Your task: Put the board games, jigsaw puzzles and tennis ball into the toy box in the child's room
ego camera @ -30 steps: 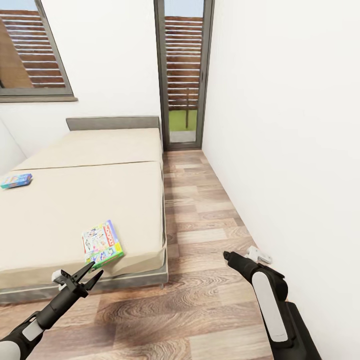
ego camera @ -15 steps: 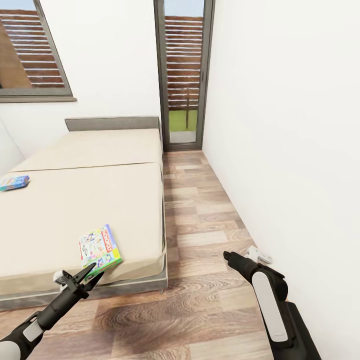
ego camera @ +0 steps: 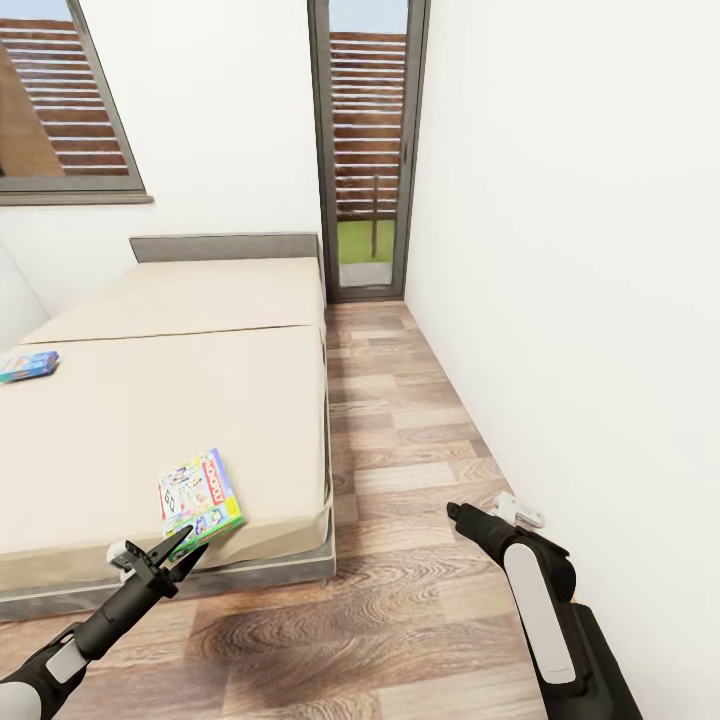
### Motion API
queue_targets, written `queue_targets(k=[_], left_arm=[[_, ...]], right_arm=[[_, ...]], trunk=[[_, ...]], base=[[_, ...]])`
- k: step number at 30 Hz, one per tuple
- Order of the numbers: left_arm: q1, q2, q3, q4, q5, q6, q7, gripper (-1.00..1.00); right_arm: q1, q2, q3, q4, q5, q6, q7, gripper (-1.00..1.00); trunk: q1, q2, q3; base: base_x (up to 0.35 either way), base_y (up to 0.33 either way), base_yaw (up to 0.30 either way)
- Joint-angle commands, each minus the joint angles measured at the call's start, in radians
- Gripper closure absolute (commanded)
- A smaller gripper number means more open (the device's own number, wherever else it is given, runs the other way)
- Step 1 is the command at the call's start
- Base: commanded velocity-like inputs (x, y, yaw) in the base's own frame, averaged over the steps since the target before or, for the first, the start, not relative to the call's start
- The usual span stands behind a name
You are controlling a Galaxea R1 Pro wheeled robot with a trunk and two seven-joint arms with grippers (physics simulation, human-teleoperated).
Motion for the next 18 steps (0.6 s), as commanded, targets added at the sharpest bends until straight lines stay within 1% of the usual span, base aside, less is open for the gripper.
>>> queue_targets(k=[1, 10, 11, 18], left_arm=[[-0.001, 0.000, 0.020, 0.000, 0.009, 0.001, 0.000, -1.00], [-0.001, 0.000, 0.020, 0.000, 0.009, 0.000, 0.004, -1.00], [-0.001, 0.000, 0.019, 0.000, 0.009, 0.001, 0.004, 1.00], [-0.001, 0.000, 0.019, 0.000, 0.009, 0.001, 0.006, 1.00]], right_arm=[[-0.001, 0.001, -0.001, -0.001, -0.011, 0.002, -0.009, -1.00], [-0.001, 0.001, -0.001, -0.001, -0.011, 0.002, -0.009, -1.00], [-0.001, 0.001, -0.001, -0.001, -0.011, 0.002, -0.009, -1.00], [-0.001, 0.001, -0.001, -0.001, -0.011, 0.002, -0.009, -1.00]], trunk=[[0.000, 0.000, -0.001], [0.000, 0.000, -0.001], [0.000, 0.000, -0.001], [0.000, 0.000, -0.001]], base=[[0.000, 0.000, 0.000], [0.000, 0.000, 0.000], [0.000, 0.000, 0.000], [0.000, 0.000, 0.000]])
